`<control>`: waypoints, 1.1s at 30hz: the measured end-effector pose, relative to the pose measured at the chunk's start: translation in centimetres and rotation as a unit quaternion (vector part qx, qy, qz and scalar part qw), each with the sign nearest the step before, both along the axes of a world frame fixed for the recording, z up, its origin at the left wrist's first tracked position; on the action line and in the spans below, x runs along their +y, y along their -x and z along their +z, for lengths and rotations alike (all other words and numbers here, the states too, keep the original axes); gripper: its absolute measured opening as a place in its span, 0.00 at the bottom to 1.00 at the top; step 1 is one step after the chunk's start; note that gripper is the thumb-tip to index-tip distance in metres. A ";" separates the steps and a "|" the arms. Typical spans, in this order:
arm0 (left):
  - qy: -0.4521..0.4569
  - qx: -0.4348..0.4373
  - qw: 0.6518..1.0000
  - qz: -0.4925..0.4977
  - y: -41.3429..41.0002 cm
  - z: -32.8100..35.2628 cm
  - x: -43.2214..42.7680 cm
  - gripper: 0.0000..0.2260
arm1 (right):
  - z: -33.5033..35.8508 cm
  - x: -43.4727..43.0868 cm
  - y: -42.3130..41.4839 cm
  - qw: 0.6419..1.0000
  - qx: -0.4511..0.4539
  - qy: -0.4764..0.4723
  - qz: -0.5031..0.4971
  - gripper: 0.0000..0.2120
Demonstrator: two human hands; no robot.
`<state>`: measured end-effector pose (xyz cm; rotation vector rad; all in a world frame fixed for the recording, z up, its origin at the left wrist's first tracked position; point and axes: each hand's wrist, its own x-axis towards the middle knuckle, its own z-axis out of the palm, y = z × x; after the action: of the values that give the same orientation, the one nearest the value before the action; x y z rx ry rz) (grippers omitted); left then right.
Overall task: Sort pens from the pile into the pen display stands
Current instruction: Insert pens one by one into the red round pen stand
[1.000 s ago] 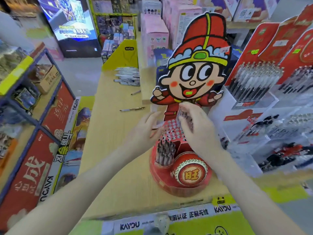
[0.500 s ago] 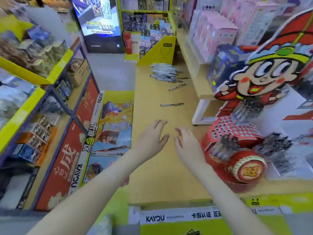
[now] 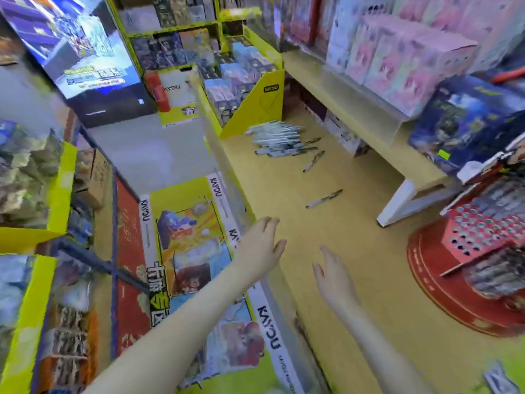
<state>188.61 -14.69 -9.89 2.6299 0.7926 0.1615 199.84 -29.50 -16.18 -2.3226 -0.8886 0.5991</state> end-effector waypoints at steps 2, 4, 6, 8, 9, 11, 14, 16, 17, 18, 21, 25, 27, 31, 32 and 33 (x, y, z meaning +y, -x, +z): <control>0.002 0.010 1.000 -0.004 -1.6 -1.0 2.6 0.24 | -1.9 1.1 -1.3 0.997 0.025 0.038 -0.055 0.25; 0.004 0.030 0.999 -0.015 -3.0 -2.1 5.1 0.25 | -3.7 2.8 -2.8 0.993 0.039 0.059 -0.095 0.26; -0.001 0.043 0.999 -0.026 -4.5 -3.4 8.1 0.25 | -5.0 5.4 -4.4 0.988 0.049 0.063 -0.133 0.27; -0.003 0.059 0.998 -0.023 -6.0 -4.4 11.5 0.25 | -6.1 8.5 -6.2 0.983 0.018 0.097 -0.158 0.27; -0.004 0.070 0.997 -0.019 -6.8 -4.7 13.2 0.26 | -6.4 10.1 -7.1 0.979 -0.003 0.118 -0.164 0.27; -0.005 0.098 0.995 -0.014 -8.5 -5.3 17.0 0.27 | -6.8 13.3 -8.6 0.973 -0.018 0.147 -0.175 0.27; -0.011 0.127 0.992 0.001 -11.4 -6.1 22.1 0.27 | -7.0 17.3 -10.9 0.967 -0.012 0.151 -0.203 0.28; -0.006 0.141 0.990 0.003 -13.5 -6.7 24.6 0.27 | -7.3 19.3 -12.6 0.960 -0.012 0.169 -0.224 0.28; -0.006 0.146 0.989 0.000 -14.7 -7.1 25.8 0.27 | -7.5 20.2 -13.3 0.956 -0.014 0.183 -0.228 0.29; -0.011 0.152 0.988 -0.004 -15.9 -7.6 26.8 0.28 | -7.9 21.1 -14.0 0.954 -0.018 0.195 -0.228 0.29; -0.039 0.158 0.986 -0.029 -20.0 -9.4 29.3 0.28 | -9.0 23.4 -16.1 0.943 -0.040 0.228 -0.241 0.29; -0.086 0.163 0.980 -0.079 -24.5 -11.0 31.7 0.28 | -9.6 25.7 -18.0 0.921 -0.048 0.265 -0.282 0.31; -0.108 0.146 0.977 -0.116 -26.0 -11.8 32.7 0.28 | -9.5 26.8 -18.6 0.912 -0.047 0.267 -0.309 0.31; -0.118 0.118 0.974 -0.152 -27.4 -13.3 33.9 0.28 | -9.3 29.2 -20.6 0.910 -0.025 0.229 -0.345 0.30; -0.120 0.122 0.973 -0.154 -27.5 -13.5 34.1 0.28 | -9.1 29.8 -21.4 0.913 -0.011 0.222 -0.342 0.30; -0.119 0.132 0.972 -0.154 -27.7 -13.6 34.3 0.29 | -8.8 30.3 -22.2 0.917 0.001 0.213 -0.337 0.30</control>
<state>216.26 19.59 -23.46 3.0044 0.4548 -0.1963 222.08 0.81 -25.00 -2.7819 0.1032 0.5185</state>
